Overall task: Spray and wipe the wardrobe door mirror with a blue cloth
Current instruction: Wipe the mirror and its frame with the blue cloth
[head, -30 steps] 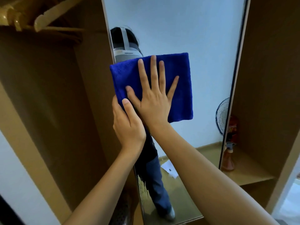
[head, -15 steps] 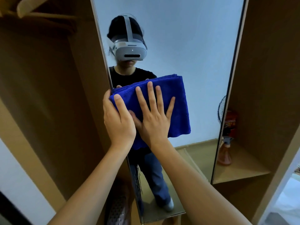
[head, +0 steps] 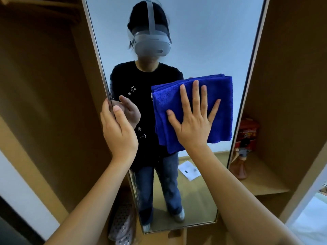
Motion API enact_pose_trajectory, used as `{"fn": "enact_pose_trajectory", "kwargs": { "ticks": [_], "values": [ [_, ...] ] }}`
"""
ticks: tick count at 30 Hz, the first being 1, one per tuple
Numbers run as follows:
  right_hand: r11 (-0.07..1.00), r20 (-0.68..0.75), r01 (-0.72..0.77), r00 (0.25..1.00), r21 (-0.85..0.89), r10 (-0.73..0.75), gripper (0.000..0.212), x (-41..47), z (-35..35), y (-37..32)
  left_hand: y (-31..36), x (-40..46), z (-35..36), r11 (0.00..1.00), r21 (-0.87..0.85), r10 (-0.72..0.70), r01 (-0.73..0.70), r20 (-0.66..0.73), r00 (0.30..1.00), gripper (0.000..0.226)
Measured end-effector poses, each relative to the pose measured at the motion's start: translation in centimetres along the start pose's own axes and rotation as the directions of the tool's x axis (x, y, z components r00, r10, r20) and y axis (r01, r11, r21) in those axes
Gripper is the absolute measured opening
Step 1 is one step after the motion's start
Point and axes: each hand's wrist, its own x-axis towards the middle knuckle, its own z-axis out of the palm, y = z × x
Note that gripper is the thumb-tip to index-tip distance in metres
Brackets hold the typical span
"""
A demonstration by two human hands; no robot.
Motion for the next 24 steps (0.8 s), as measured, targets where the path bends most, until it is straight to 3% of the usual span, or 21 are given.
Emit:
{"fn": "enact_pose_trajectory", "kwargs": {
  "ticks": [17, 24],
  "values": [
    [0.998, 0.046, -0.032, 0.999, 0.05, 0.029, 0.068, 0.9, -1.7, 5.3, -3.9, -6.8, 0.3, 0.971, 0.159, -0.18, 0.179, -0.006, 0.984, 0.049],
    [0.999, 0.101, -0.037, 0.994, 0.029, 0.034, 0.071, -6.2, 0.2, 7.9, -4.6, -7.8, 1.4, 0.96, 0.207, -0.172, 0.188, -0.093, 0.981, 0.049]
  ]
}}
